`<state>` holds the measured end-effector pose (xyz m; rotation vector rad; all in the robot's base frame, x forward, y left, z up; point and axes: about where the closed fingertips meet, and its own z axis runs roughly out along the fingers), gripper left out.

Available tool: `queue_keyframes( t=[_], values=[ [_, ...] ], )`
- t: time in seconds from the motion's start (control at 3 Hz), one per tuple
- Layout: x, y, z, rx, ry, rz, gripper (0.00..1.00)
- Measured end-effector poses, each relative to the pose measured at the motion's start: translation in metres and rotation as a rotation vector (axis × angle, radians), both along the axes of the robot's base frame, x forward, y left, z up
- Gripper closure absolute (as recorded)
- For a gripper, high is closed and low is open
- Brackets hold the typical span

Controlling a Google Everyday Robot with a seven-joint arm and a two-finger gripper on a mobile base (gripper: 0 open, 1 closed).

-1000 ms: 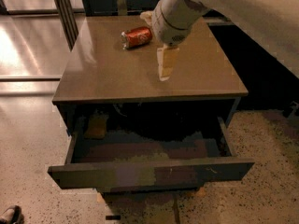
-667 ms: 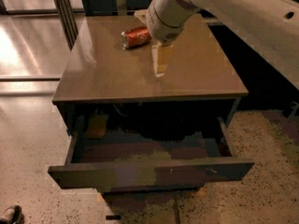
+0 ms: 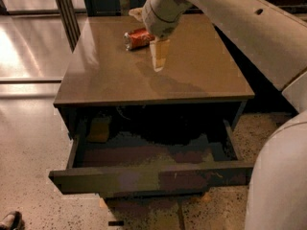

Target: Close top drawer

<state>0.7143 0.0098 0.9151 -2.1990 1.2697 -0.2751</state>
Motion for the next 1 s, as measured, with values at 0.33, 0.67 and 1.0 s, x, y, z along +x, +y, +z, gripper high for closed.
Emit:
queue_keyframes(
  t=[0.33,0.67,1.0],
  values=[
    [0.001,0.0,-0.002,0.0,-0.001,0.0,0.0],
    [0.014,0.001,-0.009,-0.028,-0.034,0.006,0.0],
    [0.036,0.003,-0.013,-0.052,-0.087,0.01,0.0]
  ],
)
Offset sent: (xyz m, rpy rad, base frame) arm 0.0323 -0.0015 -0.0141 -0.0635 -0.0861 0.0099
